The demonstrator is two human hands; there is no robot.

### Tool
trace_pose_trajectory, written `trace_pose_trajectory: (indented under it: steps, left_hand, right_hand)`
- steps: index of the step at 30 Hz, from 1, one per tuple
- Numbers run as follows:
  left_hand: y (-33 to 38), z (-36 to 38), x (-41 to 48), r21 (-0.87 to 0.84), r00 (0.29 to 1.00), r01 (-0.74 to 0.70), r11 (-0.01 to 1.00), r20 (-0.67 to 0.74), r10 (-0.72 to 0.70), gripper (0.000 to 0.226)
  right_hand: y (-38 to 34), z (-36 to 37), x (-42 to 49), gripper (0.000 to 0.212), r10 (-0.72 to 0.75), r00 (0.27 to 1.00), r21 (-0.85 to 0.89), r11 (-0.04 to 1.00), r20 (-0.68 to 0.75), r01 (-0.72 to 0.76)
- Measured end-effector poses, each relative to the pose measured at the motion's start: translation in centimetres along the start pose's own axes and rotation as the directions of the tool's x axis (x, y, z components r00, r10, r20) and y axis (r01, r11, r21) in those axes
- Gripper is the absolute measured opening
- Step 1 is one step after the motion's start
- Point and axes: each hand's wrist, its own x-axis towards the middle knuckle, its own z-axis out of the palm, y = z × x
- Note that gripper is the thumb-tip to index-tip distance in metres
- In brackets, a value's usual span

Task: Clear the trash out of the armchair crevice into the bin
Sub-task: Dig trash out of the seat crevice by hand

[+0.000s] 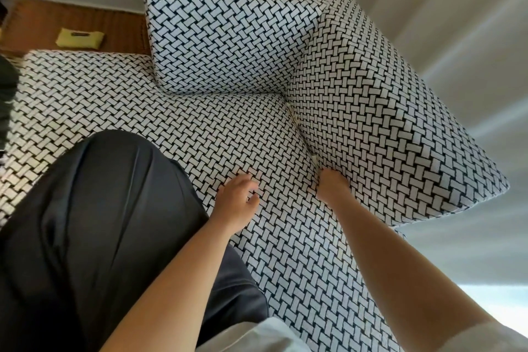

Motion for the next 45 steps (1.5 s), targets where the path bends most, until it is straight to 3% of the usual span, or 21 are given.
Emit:
trace_pose_trajectory:
  steps: [2, 5, 8, 11, 14, 19, 23, 25, 27, 29, 31, 33, 36, 42, 45]
  left_hand:
    - [0.3, 0.1, -0.1, -0.048, 1.0, -0.007, 0.999, 0.0, 0.007, 0.029]
    - [0.3, 0.2, -0.1, -0.137, 0.997, -0.035, 0.99, 0.06, 0.043, 0.03]
    - [-0.1, 0.9, -0.5, -0.085, 0.986, -0.112, 0.99, 0.113, 0.121, 0.037]
    - [-0.1, 1.4, -0.7, -0.062, 0.987, -0.139, 0.988, 0.075, 0.144, 0.042]
    - [0.3, 1.2, -0.5, -0.202, 0.999, -0.04, 0.979, 0.008, 0.042, 0.033]
    - [0.0, 1.2, -0.1, -0.182, 0.999, -0.034, 0.983, -0.039, 0.028, 0.033]
    - [-0.1, 1.3, -0.3, -0.103, 0.993, -0.108, 0.989, -0.055, 0.103, 0.026]
    - [-0.4, 1.6, -0.5, 0.016, 0.982, -0.17, 0.985, -0.077, 0.17, 0.021]
    - [-0.6, 1.8, -0.6, 0.105, 0.976, -0.193, 0.975, -0.085, 0.203, 0.019]
    - [-0.6, 1.8, -0.8, 0.168, 0.977, -0.185, 0.968, -0.078, 0.2, 0.019]
    - [-0.6, 1.7, -0.8, 0.223, 0.975, -0.189, 0.956, -0.075, 0.21, 0.022]
    - [-0.5, 1.5, -0.8, 0.258, 0.975, -0.187, 0.948, -0.069, 0.212, 0.022]
    - [-0.1, 1.4, -0.9, 0.317, 0.978, -0.177, 0.932, -0.049, 0.202, 0.019]
    - [-0.1, 0.9, -1.1, 0.473, 0.985, -0.157, 0.867, 0.01, 0.173, 0.027]
    - [0.2, 0.6, -1.3, 0.414, 0.992, -0.118, 0.902, 0.008, 0.127, 0.023]
  right_hand:
    - [0.6, 0.4, -0.2, 0.014, 0.018, 0.999, 0.05, 0.999, -0.049, -0.015]
    - [1.4, 0.2, -1.2, 0.016, -0.067, 0.987, 0.321, 0.941, -0.145, 0.111]
    - [0.9, 0.0, -4.3, 0.013, -0.188, 0.969, 0.705, 0.666, -0.159, 0.244]
    - [-1.5, 1.4, -6.6, 0.018, -0.275, 0.957, 0.826, 0.515, -0.094, 0.229]
    - [-4.2, 3.2, -7.4, 0.019, -0.308, 0.951, 0.909, 0.387, -0.029, 0.153]
    - [-6.9, 4.3, -7.6, 0.012, -0.301, 0.953, 0.89, 0.422, -0.039, 0.169]
    - [-5.2, 3.7, -7.5, 0.016, -0.377, 0.923, 0.88, 0.462, 0.08, 0.112]
    - [-3.8, 3.5, -7.2, 0.016, -0.415, 0.905, 0.84, 0.52, 0.094, 0.152]
    - [-2.1, 3.3, -6.4, 0.018, -0.312, 0.95, 0.714, 0.659, -0.027, 0.236]
    - [0.1, 2.6, -4.9, 0.025, -0.151, 0.97, 0.471, 0.853, -0.19, 0.225]
    - [2.0, 1.3, -3.8, 0.034, -0.083, 0.976, 0.188, 0.975, -0.2, 0.122]
    - [2.8, 0.4, -3.2, 0.038, -0.092, 0.988, -0.06, 0.995, -0.125, 0.085]
    - [2.9, 0.6, -2.6, 0.037, -0.126, 0.991, -0.259, 0.96, -0.049, 0.109]
    - [2.3, 0.6, -2.0, 0.031, -0.161, 0.986, -0.368, 0.915, 0.045, 0.166]
    - [2.1, 0.8, -1.9, 0.027, -0.132, 0.991, -0.373, 0.919, 0.016, 0.128]
